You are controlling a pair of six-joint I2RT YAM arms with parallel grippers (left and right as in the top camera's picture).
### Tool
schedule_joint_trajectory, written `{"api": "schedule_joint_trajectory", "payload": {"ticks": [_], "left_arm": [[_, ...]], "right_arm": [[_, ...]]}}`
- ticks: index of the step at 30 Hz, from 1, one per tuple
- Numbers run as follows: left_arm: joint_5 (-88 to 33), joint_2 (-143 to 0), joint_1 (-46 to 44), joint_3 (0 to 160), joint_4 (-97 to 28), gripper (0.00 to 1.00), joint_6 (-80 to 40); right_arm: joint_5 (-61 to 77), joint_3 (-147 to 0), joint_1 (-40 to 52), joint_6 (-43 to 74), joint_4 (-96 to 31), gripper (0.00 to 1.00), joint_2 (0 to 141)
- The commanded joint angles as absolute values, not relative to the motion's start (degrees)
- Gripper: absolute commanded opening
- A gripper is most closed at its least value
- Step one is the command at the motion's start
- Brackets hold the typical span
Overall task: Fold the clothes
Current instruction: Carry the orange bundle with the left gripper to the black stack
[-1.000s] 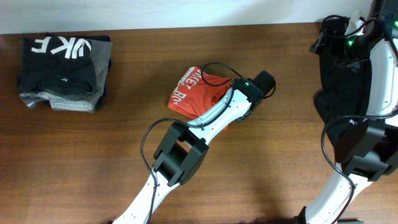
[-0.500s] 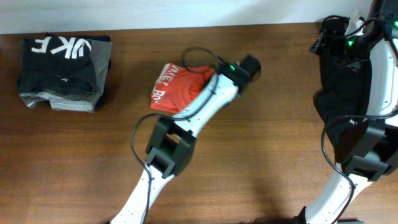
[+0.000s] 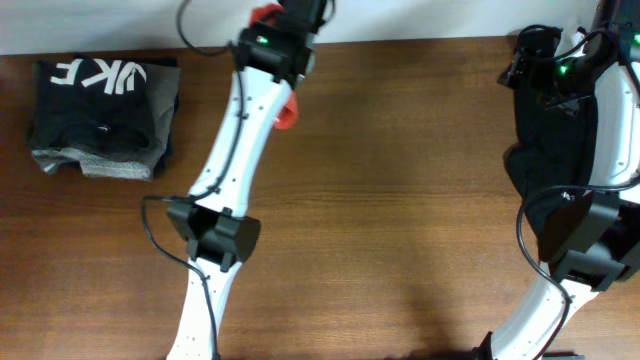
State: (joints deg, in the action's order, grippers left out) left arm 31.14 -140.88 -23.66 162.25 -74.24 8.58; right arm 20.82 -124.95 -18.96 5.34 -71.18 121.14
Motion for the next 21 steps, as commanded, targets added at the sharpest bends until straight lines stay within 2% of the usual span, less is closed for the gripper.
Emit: {"api": "schedule_joint_trajectory", "payload": {"ticks": [1,7,21], "left_arm": [[32.84,-138.72,-21.56,165.60,-74.22,0.00,18.44],[32.84,-138.72,-17.43,170.19,-71.99,0.00,32.05],[32.77,-134.93,-3.66,171.50,-64.84,0.00,37.80]], "right_arm": [[20.32,-125.25,-18.72,4.69,-71.48,0.95,121.25],[20.32,-125.25,-18.72,4.71,-72.03,0.95,121.23],[20.32,-125.25,-18.70,4.71,-73.12,0.95,121.25]]}}
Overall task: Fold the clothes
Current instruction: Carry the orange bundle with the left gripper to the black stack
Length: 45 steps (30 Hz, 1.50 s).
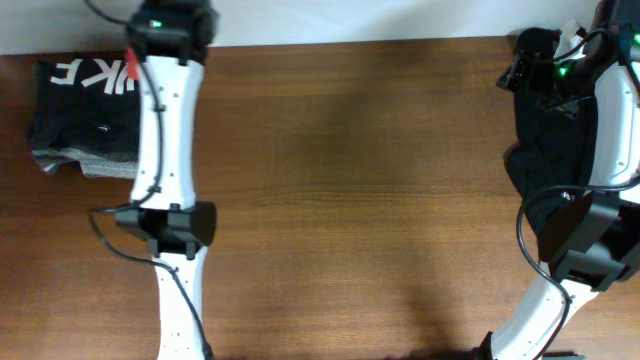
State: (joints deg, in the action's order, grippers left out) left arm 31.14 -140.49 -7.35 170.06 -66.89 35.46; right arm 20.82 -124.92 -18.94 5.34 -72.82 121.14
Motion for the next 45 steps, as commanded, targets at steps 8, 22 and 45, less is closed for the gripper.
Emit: {"api": "schedule_joint_trajectory", "payload": {"ticks": [8,22,45], "left_arm": [[28.47,-134.08,7.86,171.50,-59.18,0.00,42.13],[1.04,-134.13,27.20,169.36,-58.83,0.00,45.84],[-14.57,-134.13,28.18,152.33,-57.95,0.00,49.80]], "right_arm": [[20.27,-125.25,-17.23,4.71,-73.52,0.95,121.25],[20.27,-125.25,-13.21,4.89,-74.04,0.95,121.25],[20.29,-125.25,-12.34,4.89,-74.61,0.95,121.25]]}}
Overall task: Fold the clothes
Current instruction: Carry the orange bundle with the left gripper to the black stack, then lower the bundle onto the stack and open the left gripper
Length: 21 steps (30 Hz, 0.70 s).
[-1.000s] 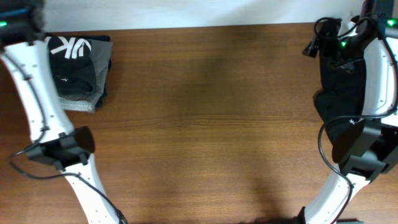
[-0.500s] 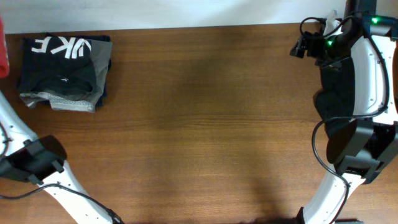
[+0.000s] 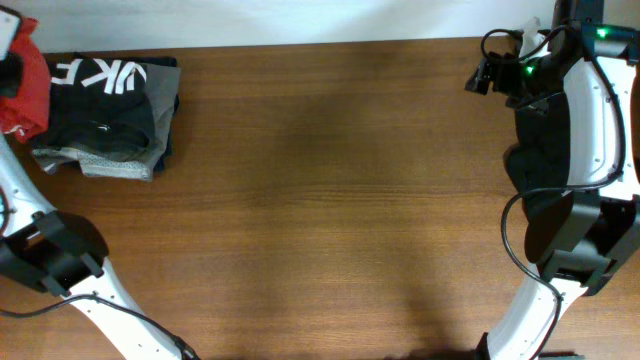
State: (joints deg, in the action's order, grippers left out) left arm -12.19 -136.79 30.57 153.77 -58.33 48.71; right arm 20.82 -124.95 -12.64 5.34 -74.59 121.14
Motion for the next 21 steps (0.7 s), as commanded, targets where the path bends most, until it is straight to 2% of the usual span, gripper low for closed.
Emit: {"api": "schedule_joint_trajectory", "payload": {"ticks": [1,6,7,9,11,14,16,21], "left_arm": [[-14.28,-134.13,27.33,151.39,-57.95,0.00,49.80],[-14.13,-134.13,23.46,146.08,-58.39,0.00,49.80],[-14.15,-134.13,21.23,143.00,-58.96,0.13,49.78],[-14.20,-134.13,19.53,140.22,-58.94,0.31,49.78],[-14.24,-134.13,17.78,137.97,-58.92,0.36,49.78],[-14.83,-134.13,15.03,134.78,-58.08,0.51,49.78],[-16.49,-134.13,13.39,133.69,-58.11,0.54,49.76],[-17.19,-133.56,9.96,135.09,-57.43,0.54,43.24]], "right_arm": [[20.27,-125.25,-12.34,4.89,-74.63,0.95,121.25],[20.29,-125.25,-12.34,4.86,-74.61,0.95,121.25],[20.29,-125.25,-12.34,4.89,-74.63,0.95,121.25],[20.29,-125.25,-12.34,4.89,-74.63,0.95,121.25],[20.32,-125.25,-12.34,4.89,-74.63,0.95,121.25],[20.32,-125.25,-12.34,4.89,-74.61,0.95,121.25],[20.32,-125.25,-12.34,4.91,-74.61,0.95,121.25],[20.32,-125.25,-12.32,4.91,-74.61,0.95,121.25]]}}
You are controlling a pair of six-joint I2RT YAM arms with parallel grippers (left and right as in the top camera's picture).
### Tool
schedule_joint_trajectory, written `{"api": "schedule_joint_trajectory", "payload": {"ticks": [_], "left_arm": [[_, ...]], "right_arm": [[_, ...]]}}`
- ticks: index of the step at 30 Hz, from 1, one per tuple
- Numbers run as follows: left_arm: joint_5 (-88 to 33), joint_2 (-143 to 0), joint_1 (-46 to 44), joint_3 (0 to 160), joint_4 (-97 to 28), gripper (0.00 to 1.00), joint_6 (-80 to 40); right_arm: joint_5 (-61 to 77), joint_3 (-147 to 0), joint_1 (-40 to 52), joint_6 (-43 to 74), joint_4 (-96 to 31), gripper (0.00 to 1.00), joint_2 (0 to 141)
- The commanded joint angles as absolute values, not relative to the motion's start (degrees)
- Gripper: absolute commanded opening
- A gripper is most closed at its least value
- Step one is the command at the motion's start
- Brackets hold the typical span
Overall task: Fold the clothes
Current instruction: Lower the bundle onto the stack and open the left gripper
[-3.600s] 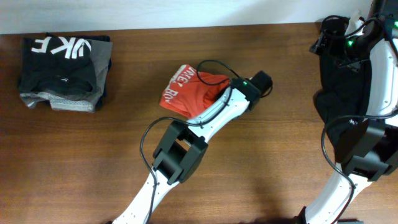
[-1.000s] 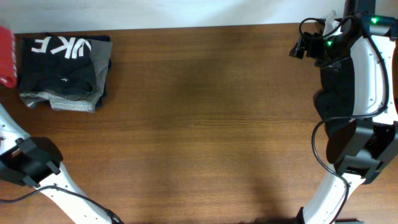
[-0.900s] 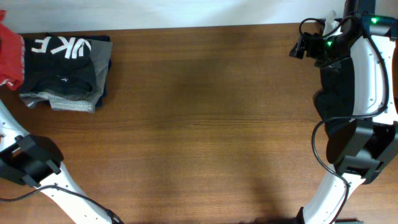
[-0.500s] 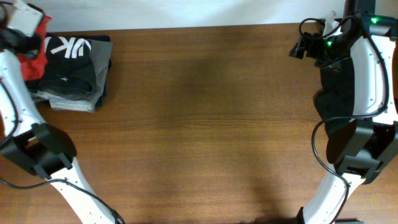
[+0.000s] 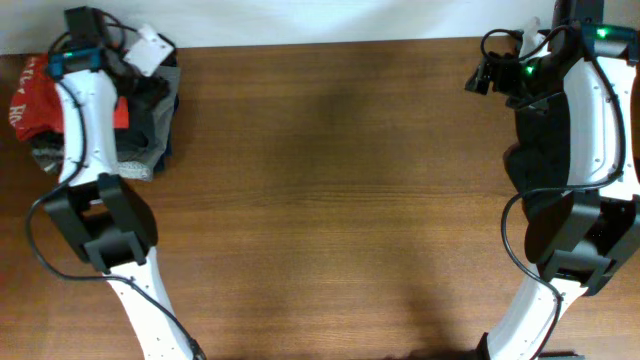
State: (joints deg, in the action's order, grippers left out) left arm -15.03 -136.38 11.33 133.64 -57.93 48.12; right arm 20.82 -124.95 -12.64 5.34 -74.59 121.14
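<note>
A folded red garment [image 5: 28, 100] lies on top of the stack of folded dark and grey clothes [image 5: 145, 135] at the table's far left corner. My left arm reaches across that stack, and my left gripper [image 5: 150, 45] is at the stack's back right corner; its fingers are too small to read. A pile of dark unfolded clothes [image 5: 530, 150] lies at the right edge under my right arm. My right gripper [image 5: 485, 72] hangs just left of that pile's back end, its jaws not legible.
The wooden table [image 5: 340, 200] spans the view, with its back edge [image 5: 340, 40] against a white wall. The left arm's base [image 5: 105, 232] and the right arm's base [image 5: 580, 240] stand on it near the sides.
The left arm has swung from the far left edge to over the stack. The red garment, then bunched at the gripper, now lies spread on the stack. The right arm has not moved.
The left gripper carried a red garment near the table's back middle, then over the folded stack, then at the far left edge. Now the garment rests on the stack. Meanwhile the right gripper shifted slightly left and back from the dark pile.
</note>
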Motion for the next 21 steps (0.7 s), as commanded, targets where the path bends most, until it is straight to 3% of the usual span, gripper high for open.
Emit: {"api": "schedule_joint_trajectory", "payload": {"ticks": [1,8,11,14,21], "left_arm": [[-17.12,-133.27,9.56,136.11,-57.43,0.54,41.23],[-9.39,-129.88,11.42,144.33,-57.45,0.55,20.80],[-7.16,-129.51,13.58,145.95,-57.32,0.68,17.54],[-7.20,-129.75,15.94,145.80,-56.36,0.96,17.34],[-7.22,-132.25,20.99,143.04,-50.43,0.99,19.25]], "right_arm": [[20.32,-125.25,-12.32,4.89,-74.61,0.95,121.25],[20.29,-125.25,-12.34,4.89,-74.61,0.95,121.25],[20.29,-125.25,-12.34,4.84,-74.63,0.95,121.25],[20.29,-125.25,-12.34,4.64,-74.63,0.95,121.25],[20.29,-125.25,-12.34,4.21,-74.63,0.95,121.25]]}}
